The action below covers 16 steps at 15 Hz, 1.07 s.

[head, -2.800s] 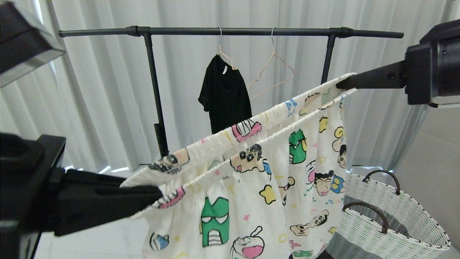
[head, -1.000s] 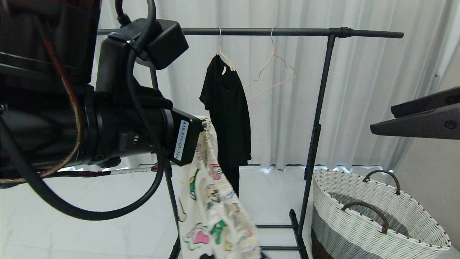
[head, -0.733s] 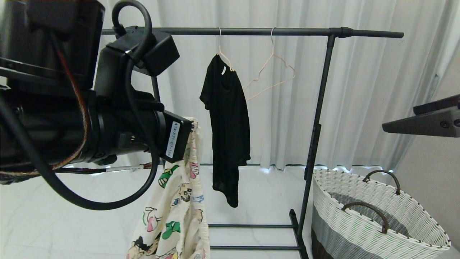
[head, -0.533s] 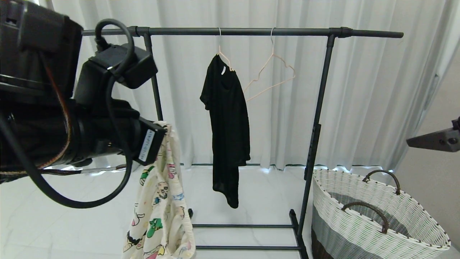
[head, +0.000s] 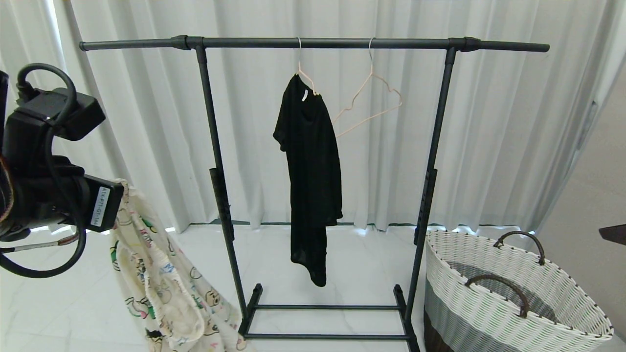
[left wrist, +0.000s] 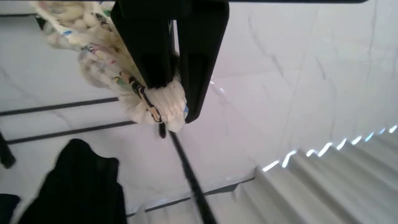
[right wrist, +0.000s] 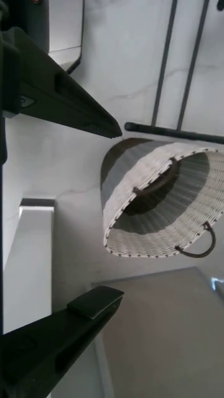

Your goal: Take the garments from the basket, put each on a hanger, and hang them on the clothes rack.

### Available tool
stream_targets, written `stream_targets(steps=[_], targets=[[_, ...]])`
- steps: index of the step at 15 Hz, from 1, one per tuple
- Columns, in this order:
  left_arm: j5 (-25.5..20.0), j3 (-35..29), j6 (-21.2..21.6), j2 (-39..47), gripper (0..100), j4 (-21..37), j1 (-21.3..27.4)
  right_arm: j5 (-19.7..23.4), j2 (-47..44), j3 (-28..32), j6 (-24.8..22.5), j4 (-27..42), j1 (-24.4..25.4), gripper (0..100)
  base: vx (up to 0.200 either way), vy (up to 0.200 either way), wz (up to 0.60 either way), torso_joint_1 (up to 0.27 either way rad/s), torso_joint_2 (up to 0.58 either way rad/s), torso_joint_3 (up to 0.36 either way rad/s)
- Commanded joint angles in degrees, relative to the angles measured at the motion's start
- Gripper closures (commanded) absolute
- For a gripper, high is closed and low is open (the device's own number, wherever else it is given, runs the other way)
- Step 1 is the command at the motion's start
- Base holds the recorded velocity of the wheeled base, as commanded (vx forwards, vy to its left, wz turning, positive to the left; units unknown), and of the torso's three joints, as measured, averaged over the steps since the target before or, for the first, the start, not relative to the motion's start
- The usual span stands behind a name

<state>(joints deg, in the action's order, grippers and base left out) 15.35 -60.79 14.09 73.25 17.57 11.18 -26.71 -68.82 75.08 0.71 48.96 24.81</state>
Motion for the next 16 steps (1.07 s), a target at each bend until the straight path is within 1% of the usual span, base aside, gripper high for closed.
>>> stream_targets(steps=[1, 4, 6, 10, 16], targets=[[0.03, 0.24, -0.03, -0.92, 100, -0.08, -0.98, 0.17, 1.14, -0.55, 0.26, -0.62, -0.37, 0, 0.0, 0.0, 0.0, 0.0, 0.0, 0.0], [0.12, 0.33, -0.03, -0.92, 100, -0.08, -0.98, 2.36, 0.96, -1.08, 0.26, -5.19, -1.6, 0, 0.0, 0.0, 0.0, 0.012, -0.05, -0.033], [0.12, 0.33, -0.03, -0.92, 100, -0.08, -0.98, 3.68, 0.88, -1.08, 0.26, -6.15, -2.31, 0, 0.0, 0.0, 0.0, 0.046, -0.23, -0.222], [0.03, 0.41, -0.12, -1.01, 100, -0.08, -0.98, 6.23, -0.18, -1.43, 0.26, -8.0, -4.77, 0, 0.0, 0.0, 0.0, 0.16, -0.47, -0.281], [0.03, 0.33, -0.12, -0.92, 100, -0.08, -0.9, 6.41, -1.06, -1.43, 0.35, -10.2, -4.94, 0, 0.0, 0.0, 0.0, 0.185, -0.47, -0.284]])
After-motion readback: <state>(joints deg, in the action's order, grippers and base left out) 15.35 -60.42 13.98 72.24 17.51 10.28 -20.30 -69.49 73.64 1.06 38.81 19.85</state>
